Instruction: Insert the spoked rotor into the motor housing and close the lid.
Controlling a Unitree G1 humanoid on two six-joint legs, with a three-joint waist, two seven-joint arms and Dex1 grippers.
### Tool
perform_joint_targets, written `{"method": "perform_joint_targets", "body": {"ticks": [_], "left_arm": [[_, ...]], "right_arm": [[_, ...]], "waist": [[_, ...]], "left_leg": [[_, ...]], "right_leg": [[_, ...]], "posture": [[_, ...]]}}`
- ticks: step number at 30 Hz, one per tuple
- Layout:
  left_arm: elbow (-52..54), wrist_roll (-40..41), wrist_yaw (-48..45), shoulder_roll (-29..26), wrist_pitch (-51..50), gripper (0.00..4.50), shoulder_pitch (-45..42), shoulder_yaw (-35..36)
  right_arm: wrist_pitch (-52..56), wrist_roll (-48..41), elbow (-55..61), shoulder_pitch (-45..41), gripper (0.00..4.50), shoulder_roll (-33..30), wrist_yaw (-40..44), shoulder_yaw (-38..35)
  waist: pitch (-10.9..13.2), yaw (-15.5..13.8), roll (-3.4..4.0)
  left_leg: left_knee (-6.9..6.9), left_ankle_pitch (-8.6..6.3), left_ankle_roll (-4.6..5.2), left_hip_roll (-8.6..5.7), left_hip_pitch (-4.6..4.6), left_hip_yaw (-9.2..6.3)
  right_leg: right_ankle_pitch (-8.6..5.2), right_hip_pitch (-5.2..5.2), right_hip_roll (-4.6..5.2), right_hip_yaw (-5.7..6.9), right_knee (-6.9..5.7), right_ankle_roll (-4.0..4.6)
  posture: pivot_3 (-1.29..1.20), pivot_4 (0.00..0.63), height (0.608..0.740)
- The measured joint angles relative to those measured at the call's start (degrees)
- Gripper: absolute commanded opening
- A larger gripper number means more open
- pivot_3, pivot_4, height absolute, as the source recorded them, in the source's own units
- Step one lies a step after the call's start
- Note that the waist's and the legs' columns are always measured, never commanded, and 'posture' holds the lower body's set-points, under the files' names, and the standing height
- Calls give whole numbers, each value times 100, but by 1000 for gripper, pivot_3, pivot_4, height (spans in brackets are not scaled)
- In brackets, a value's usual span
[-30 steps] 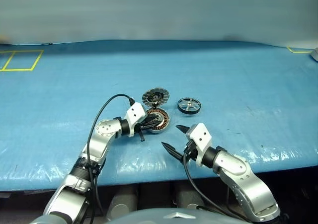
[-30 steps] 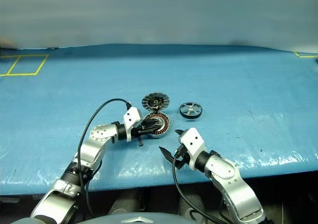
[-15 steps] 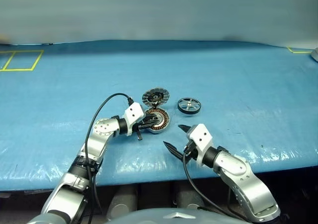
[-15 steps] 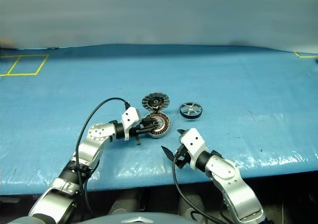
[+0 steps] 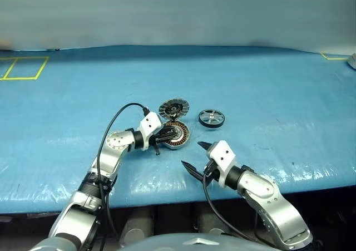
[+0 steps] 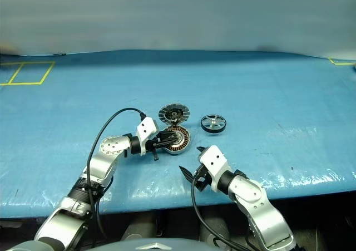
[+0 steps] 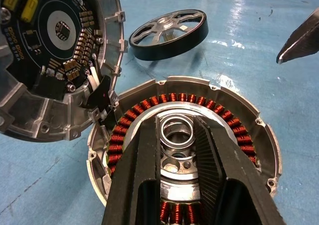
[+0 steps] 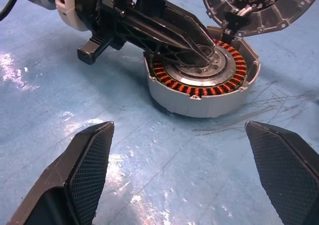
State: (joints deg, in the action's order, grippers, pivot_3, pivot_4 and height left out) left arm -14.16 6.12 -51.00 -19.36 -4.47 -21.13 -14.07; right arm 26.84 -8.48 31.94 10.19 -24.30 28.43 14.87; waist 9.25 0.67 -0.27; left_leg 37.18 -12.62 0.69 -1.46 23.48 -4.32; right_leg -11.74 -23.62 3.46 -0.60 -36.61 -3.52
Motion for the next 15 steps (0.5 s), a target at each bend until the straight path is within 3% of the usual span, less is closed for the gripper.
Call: {"method": "perform_joint_targets", "body": {"ticks": [15], "left_arm": [[42,-85,2,-32,-97,633,-5,-8]], "right_arm": [[128,42,20,-38,4447,0,-92,15]], "waist": [[-3,-3,-1]], "left_leg": [[8,0,0,2,-10,0]], "right_leg": [[0,9,1,-2,-11,0]], "posture": [[0,150,740]]}}
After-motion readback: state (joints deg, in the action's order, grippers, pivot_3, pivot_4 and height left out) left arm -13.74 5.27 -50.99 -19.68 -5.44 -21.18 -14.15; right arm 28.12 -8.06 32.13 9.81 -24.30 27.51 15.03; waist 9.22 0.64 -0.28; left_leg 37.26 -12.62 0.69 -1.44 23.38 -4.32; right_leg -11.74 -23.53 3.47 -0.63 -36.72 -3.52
